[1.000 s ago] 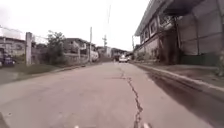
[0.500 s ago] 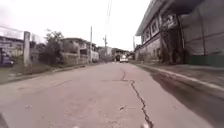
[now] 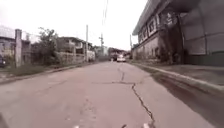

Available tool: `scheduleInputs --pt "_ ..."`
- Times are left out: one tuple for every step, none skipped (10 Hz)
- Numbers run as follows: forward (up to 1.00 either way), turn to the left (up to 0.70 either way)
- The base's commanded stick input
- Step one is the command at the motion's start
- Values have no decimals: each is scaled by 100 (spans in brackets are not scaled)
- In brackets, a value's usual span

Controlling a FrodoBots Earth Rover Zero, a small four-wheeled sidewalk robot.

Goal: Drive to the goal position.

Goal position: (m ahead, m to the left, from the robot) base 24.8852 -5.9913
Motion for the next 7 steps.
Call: scheduleInputs --pt "70 0" --pt "70 0" --pt "70 0" --pt "70 -35" --pt "70 -35" --pt "70 0" --pt "70 0"
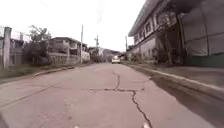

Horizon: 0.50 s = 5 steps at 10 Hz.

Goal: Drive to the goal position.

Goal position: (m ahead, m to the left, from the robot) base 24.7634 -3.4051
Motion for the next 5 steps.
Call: scheduleInputs --pt "70 0" --pt "70 0" --pt "70 0" --pt "70 0" --pt "70 0"
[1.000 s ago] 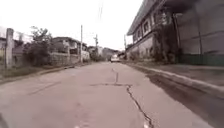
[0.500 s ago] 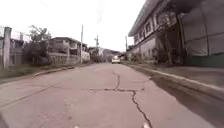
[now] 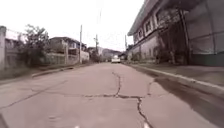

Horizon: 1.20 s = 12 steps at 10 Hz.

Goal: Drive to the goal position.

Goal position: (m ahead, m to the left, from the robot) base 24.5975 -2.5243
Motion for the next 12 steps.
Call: scheduleInputs --pt "70 0" --pt "70 0" --pt "70 0" --pt "70 0" --pt "70 0" --pt "70 0" --pt "70 0" --pt "70 0" --pt "70 0" --pt "70 0" --pt "70 0" --pt "70 0"
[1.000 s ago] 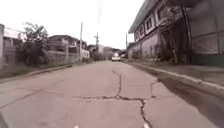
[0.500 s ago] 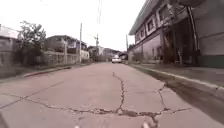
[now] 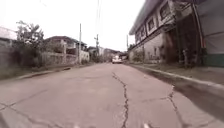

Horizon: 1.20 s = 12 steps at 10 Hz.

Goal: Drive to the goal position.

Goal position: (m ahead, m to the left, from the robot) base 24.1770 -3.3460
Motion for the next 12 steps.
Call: scheduleInputs --pt "70 0" --pt "70 0" --pt "70 0" --pt "70 0" --pt "70 0" --pt "70 0" --pt "70 0" --pt "70 0" --pt "70 0" --pt "70 0" --pt "70 0" --pt "70 0"
